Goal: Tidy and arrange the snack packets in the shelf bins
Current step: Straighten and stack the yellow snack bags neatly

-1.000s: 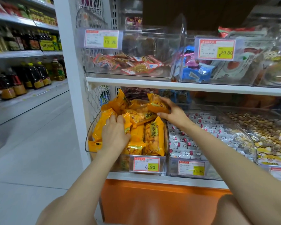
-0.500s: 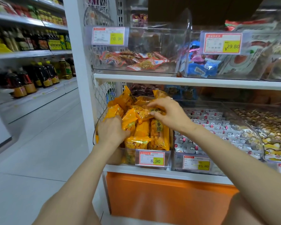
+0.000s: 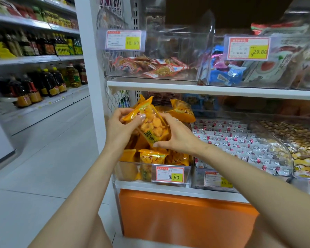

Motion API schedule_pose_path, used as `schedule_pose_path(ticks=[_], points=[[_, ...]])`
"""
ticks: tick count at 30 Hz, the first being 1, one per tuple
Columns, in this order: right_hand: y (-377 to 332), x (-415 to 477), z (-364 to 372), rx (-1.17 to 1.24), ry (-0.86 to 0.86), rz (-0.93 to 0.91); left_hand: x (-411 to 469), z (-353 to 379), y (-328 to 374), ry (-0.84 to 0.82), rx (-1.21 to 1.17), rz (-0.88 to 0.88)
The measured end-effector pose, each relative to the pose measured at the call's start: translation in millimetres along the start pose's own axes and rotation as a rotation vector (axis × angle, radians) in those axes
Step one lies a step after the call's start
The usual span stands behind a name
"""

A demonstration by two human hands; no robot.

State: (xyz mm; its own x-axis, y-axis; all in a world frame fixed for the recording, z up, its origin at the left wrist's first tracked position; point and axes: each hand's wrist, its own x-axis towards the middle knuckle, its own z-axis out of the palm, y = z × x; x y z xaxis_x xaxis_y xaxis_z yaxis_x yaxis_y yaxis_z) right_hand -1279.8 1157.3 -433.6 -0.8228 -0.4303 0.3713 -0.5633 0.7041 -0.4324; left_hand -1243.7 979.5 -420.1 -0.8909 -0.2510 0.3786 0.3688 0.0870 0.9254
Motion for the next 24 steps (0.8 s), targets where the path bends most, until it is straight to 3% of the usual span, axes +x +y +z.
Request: schedule_pose_path(ticks=[4, 8, 12, 17, 24], points=[[7.6, -2.5, -17.8, 0.055, 0.089, 0.011, 7.1, -5.5, -10.3, -0.059, 0.094, -0.017], [26.9, -8.6, -40.3, 0.052, 0.153, 0.082, 10.3, -17.4, -25.4, 0.033, 0.745, 0.152], [41.5, -17.2, -49.8, 0.049, 0.183, 0.167, 5.6, -16.7, -35.1, -0.101, 1.112, 0.195], [50.5, -15.6, -63.2, 0.198, 0.342, 0.309, 5.3, -7.8, -42.4, -0.075, 1.204, 0.158], [33.8, 21.7, -52.8, 0.341, 0.471, 0.335, 14.1, 1.6, -47.7, -0.099, 1.243, 0.113]])
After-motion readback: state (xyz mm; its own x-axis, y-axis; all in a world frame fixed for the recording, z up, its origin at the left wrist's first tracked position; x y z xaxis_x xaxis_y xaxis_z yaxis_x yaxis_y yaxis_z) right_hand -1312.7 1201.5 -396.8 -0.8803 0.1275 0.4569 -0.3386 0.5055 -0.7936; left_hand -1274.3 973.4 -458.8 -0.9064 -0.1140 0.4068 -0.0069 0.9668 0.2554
